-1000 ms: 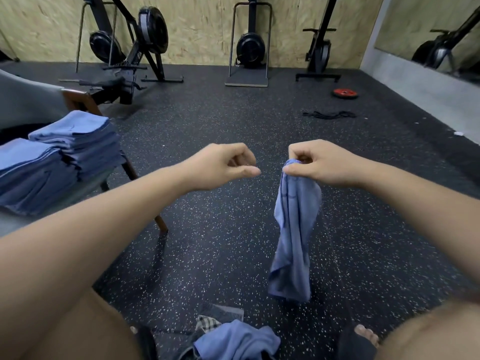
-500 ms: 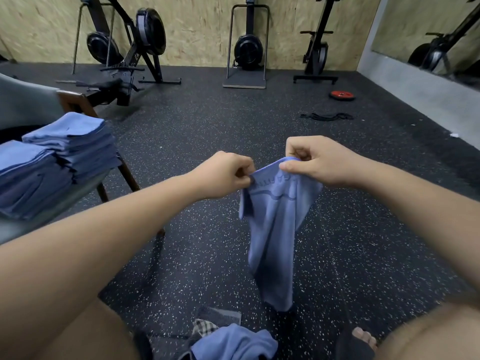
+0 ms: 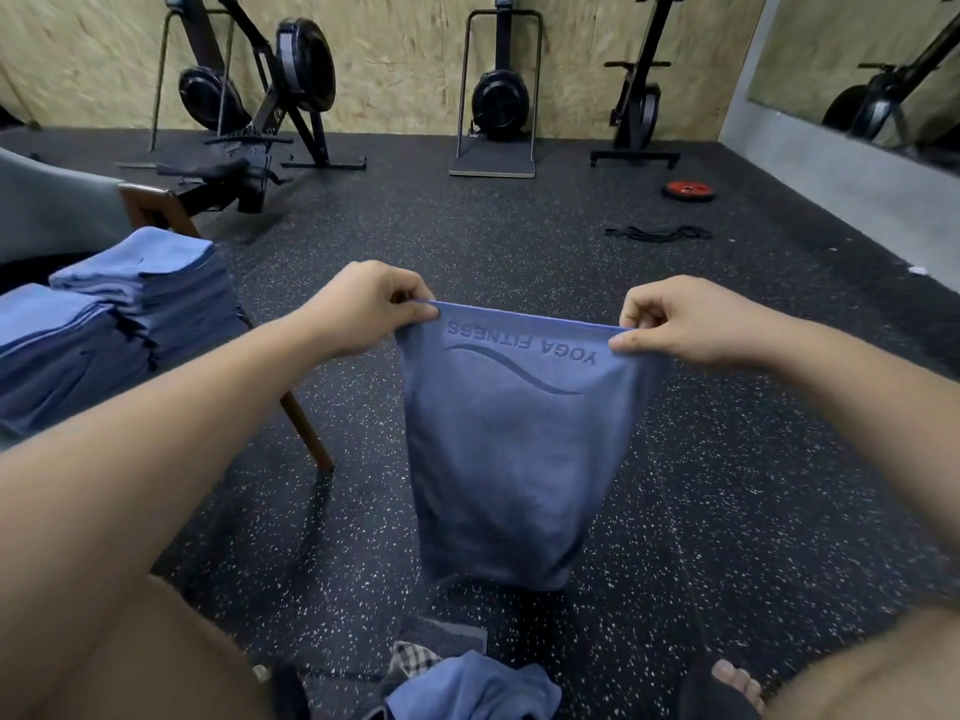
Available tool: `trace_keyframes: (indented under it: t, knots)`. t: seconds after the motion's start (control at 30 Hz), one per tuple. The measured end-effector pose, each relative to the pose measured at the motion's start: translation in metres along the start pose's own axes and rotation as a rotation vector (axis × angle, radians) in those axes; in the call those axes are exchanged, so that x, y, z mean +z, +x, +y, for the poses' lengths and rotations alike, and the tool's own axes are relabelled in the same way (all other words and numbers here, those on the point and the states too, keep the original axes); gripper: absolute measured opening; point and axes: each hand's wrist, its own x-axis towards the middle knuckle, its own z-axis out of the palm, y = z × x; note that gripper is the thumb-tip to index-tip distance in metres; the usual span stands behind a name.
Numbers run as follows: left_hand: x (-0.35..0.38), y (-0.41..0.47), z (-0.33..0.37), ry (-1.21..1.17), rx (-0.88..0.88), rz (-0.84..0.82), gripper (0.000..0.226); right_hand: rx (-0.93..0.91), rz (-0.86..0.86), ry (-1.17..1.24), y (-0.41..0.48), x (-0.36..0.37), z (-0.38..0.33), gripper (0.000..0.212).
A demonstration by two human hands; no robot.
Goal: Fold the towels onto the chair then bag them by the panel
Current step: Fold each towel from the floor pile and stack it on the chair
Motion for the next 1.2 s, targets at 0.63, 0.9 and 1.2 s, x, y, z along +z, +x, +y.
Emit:
trace_keyframes:
  t: [0.63,0.9,1.2]
  knots:
    - [-0.006,0.001,-0.010,-0.351,-0.189,0.229,0.015,0.113,0.167,0.311,-0.003,-0.011,-0.015,0.019]
    - [-0.008,-0.005,0.025,-0.481,-0.149,0.189,0.020,0.081,-0.013,0.823,-0.013,-0.004,-0.044,0.013]
    - [-0.005,-0.023,0.075,-0.584,-0.006,0.081,0.015,-0.091,-0.125,0.773,-0.027,0.002,-0.082,0.016]
